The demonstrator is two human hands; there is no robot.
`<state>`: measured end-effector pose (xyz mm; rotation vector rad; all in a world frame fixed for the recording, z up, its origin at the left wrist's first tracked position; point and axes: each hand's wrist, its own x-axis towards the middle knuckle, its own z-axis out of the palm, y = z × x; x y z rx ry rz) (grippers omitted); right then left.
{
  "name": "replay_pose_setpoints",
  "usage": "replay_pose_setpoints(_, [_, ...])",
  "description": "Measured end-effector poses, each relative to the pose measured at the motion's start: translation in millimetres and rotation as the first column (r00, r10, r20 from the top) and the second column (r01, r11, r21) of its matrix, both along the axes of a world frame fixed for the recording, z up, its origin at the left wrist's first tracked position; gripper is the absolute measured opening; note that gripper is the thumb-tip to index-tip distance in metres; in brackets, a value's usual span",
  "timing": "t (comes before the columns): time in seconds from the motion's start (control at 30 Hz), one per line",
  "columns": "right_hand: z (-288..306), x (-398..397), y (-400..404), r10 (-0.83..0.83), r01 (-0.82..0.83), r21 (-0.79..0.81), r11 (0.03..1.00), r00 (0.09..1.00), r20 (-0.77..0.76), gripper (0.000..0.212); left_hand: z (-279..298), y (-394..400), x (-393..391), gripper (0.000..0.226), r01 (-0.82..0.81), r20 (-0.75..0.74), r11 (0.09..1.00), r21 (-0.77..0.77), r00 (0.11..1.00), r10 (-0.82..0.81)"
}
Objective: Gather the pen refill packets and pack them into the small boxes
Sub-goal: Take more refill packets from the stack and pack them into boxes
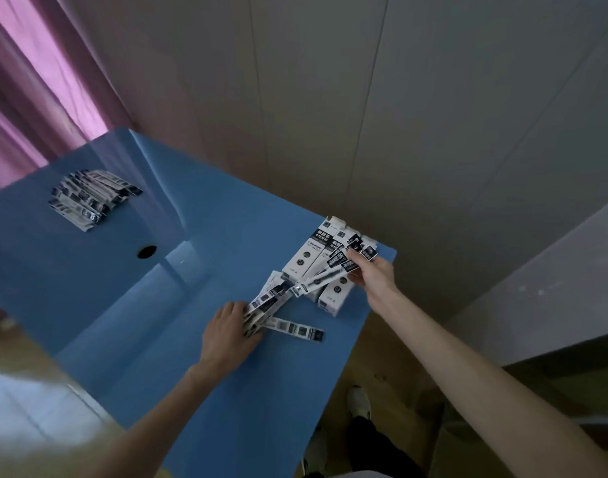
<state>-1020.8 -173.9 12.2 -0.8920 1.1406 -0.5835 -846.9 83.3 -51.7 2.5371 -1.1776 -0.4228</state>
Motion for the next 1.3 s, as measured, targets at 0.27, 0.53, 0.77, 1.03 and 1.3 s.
replay_pose_setpoints(0.27, [2, -20, -13, -0.047, 0.044, 0.044, 0.998, 0.997, 0.057, 0.016, 9, -21, 4, 0.109, 0.07, -0.035, 0.993, 0.094, 0.997, -0.067])
replay_pose_setpoints(0.53, [7, -32, -36, -0.086, 0.084, 0.03, 0.996, 0.992, 0.087, 0.015, 40, -87, -5, 0.096, 0.126, -0.119, 0.991, -0.034, 0.984, -0.129])
replay_pose_setpoints(0.77, [18, -32, -62, -0.09, 0.092, -0.013, 0.996, 0.991, 0.099, 0.022, 61, -173, 1, 0.083, 0.088, -0.174, 0.993, 0.074, 0.982, -0.074])
replay_pose_setpoints(1.03, [12, -30, -82, -0.042, 0.044, -0.038, 0.998, 0.997, 0.065, 0.027, 51, -195, 11, 0.034, 0.085, -0.239, 0.992, 0.093, 0.969, -0.06])
replay_pose_setpoints(1.3, [16, -6, -95, -0.043, 0.041, 0.023, 0.999, 0.995, 0.093, 0.045, 57, -184, 10, 0.029, -0.047, -0.267, 0.997, -0.066, 0.963, 0.028])
